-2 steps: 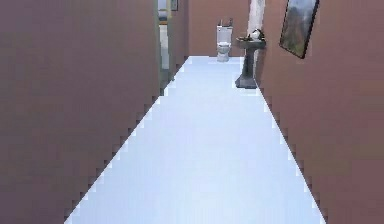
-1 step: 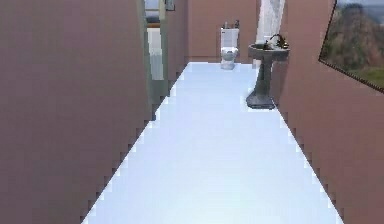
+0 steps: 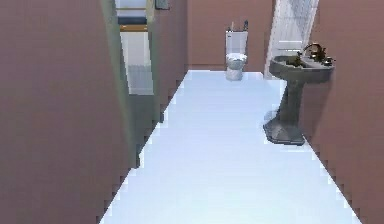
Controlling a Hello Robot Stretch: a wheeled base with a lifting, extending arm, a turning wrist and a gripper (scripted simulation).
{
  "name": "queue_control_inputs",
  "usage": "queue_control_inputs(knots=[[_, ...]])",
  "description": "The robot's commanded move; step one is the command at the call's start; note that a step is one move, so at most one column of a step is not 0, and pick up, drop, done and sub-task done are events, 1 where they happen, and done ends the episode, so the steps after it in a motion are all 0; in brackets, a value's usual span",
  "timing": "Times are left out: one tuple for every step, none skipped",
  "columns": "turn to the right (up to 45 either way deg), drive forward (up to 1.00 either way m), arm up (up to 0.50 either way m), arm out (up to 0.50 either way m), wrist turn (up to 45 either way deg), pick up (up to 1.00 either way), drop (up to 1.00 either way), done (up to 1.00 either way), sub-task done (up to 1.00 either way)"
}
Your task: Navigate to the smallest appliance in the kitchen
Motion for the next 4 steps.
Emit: queue_control_inputs(knots=[[0.0, 1.00, 0.00, 0.00, 0.0, 0.00, 0.00, 0.00, 0.00], [3.0, 0.00, 0.00, 0.00, 0.0, 0.00, 0.00, 0.00, 0.00], [0.0, 1.00, 0.00, 0.00, 0.0, 0.00, 0.00, 0.00, 0.00], [27.0, 0.00, 0.00, 0.00, 0.0, 0.00, 0.00, 0.00, 0.00]])
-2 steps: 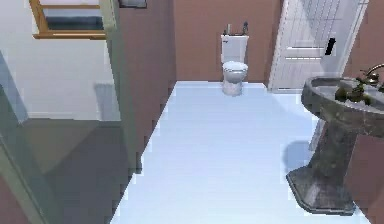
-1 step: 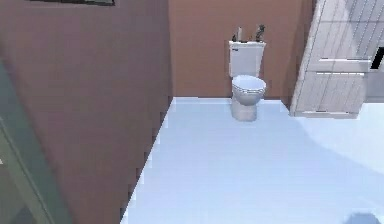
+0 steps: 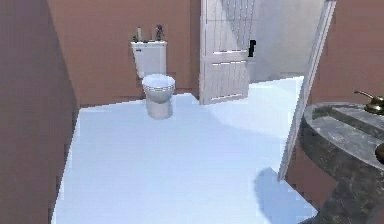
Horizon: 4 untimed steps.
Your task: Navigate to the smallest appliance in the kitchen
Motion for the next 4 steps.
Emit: queue_control_inputs(knots=[[0.0, 0.05, 0.00, 0.00, 0.0, 0.00, 0.00, 0.00, 0.00], [-18.0, 0.00, 0.00, 0.00, 0.0, 0.00, 0.00, 0.00, 0.00], [0.0, 0.75, 0.00, 0.00, 0.0, 0.00, 0.00, 0.00, 0.00], [36.0, 0.00, 0.00, 0.00, 0.0, 0.00, 0.00, 0.00, 0.00]])
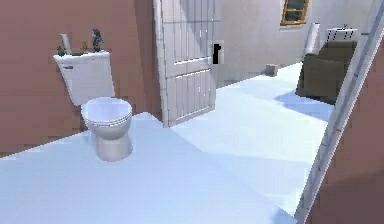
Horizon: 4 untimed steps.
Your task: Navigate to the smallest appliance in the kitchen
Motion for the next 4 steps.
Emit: queue_control_inputs(knots=[[0.0, 1.00, 0.00, 0.00, 0.0, 0.00, 0.00, 0.00, 0.00], [12.0, 0.00, 0.00, 0.00, 0.0, 0.00, 0.00, 0.00, 0.00], [0.0, 0.25, 0.00, 0.00, 0.0, 0.00, 0.00, 0.00, 0.00], [33.0, 0.00, 0.00, 0.00, 0.0, 0.00, 0.00, 0.00, 0.00]])
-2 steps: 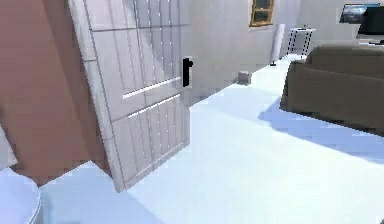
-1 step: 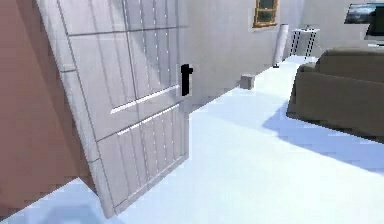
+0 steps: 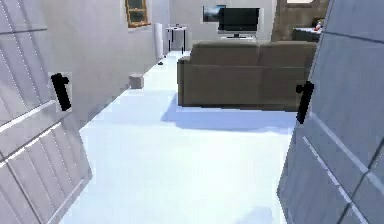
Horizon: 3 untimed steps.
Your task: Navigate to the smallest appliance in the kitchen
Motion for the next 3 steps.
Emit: queue_control_inputs(knots=[[0.0, 1.00, 0.00, 0.00, 0.0, 0.00, 0.00, 0.00, 0.00], [15.0, 0.00, 0.00, 0.00, 0.0, 0.00, 0.00, 0.00, 0.00], [3.0, 0.00, 0.00, 0.00, 0.0, 0.00, 0.00, 0.00, 0.00]])
